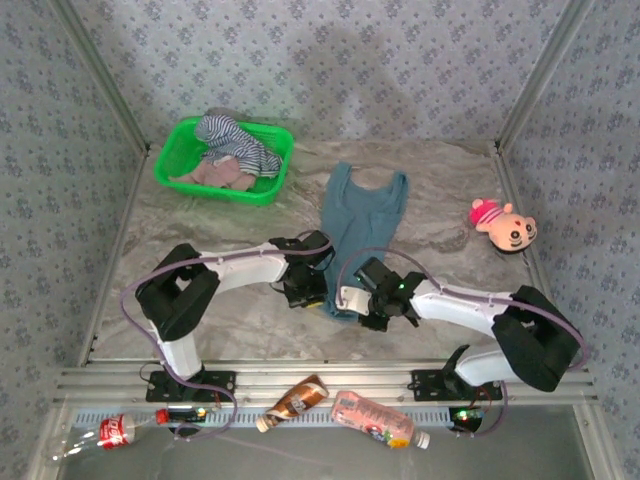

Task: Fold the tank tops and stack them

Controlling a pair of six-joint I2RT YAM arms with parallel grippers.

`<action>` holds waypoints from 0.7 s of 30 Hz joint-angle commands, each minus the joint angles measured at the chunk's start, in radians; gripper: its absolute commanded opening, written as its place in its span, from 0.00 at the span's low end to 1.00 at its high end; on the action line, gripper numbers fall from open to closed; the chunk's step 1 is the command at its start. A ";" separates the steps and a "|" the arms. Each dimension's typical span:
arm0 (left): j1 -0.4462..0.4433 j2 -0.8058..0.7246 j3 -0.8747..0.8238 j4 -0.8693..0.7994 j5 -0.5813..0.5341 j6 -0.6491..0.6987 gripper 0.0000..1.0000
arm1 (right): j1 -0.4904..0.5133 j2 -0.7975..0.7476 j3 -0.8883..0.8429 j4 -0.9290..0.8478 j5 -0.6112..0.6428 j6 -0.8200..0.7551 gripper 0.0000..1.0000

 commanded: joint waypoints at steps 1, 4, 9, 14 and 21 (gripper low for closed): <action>0.018 -0.091 0.032 -0.156 -0.032 0.042 0.06 | 0.016 -0.058 0.036 -0.120 -0.063 0.066 0.11; 0.032 -0.143 0.059 -0.234 -0.030 0.065 0.06 | 0.026 -0.092 0.070 -0.169 -0.131 0.090 0.09; 0.055 -0.180 0.142 -0.355 -0.015 0.121 0.06 | 0.030 -0.108 0.142 -0.275 -0.267 0.120 0.08; 0.107 -0.165 0.251 -0.393 -0.019 0.181 0.07 | -0.047 -0.100 0.198 -0.325 -0.326 0.131 0.09; 0.189 0.001 0.452 -0.385 0.008 0.322 0.09 | -0.213 0.013 0.334 -0.418 -0.381 0.051 0.10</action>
